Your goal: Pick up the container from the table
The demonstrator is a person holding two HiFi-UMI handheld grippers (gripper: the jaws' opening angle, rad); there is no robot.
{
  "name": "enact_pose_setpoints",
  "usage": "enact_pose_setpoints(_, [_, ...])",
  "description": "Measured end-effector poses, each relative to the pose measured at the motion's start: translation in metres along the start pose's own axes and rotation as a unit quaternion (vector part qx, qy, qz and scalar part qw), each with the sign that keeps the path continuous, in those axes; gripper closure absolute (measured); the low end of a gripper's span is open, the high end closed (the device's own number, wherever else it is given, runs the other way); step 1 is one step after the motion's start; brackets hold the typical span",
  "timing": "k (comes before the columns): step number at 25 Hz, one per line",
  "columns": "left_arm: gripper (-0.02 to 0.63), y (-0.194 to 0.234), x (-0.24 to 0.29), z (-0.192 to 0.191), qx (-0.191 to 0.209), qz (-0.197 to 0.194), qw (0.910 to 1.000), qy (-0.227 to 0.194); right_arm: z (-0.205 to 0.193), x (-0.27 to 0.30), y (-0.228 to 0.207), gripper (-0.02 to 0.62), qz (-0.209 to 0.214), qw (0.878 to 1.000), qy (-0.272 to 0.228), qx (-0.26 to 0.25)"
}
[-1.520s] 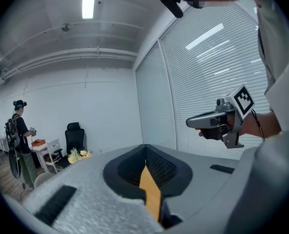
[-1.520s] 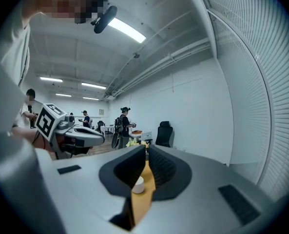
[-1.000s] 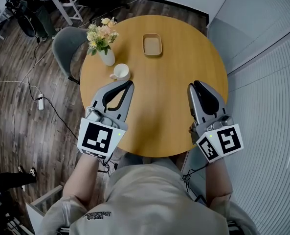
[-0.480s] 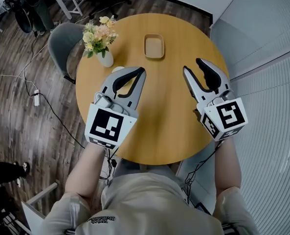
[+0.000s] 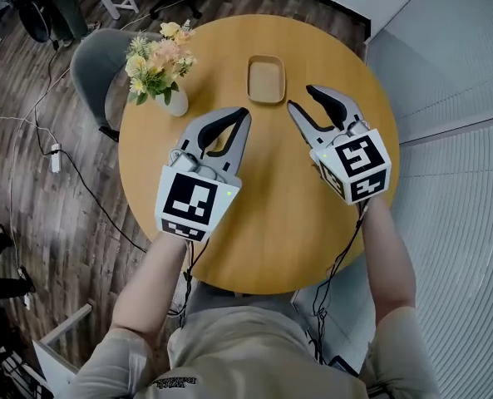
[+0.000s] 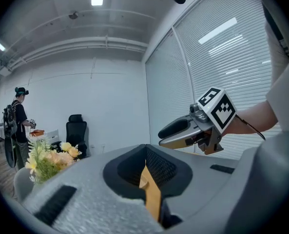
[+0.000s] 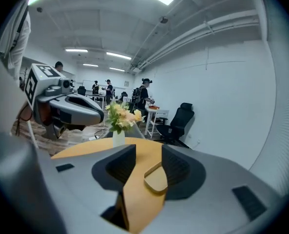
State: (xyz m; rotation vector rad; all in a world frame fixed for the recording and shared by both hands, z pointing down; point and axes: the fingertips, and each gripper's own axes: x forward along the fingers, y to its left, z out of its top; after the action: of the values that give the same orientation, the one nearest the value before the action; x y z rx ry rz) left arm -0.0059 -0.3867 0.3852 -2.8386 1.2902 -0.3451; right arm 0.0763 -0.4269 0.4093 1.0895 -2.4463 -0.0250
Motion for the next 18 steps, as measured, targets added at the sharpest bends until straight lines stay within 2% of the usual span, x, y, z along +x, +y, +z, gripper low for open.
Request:
enact_pose_setpoints(8, [0.584,0.010,0.036,-0.043,-0.009,0.008,0.9994,0.034,-0.069,0.077,-0.009,0.446,0.050,0.996,0.072,-0.028])
enact_pose_setpoints(18, [0.584,0.017,0.059,-0.110,-0.049,0.004,0.9939,0.099,-0.143,0.135,0.005,0.446,0.102,0.980,0.157,-0.065])
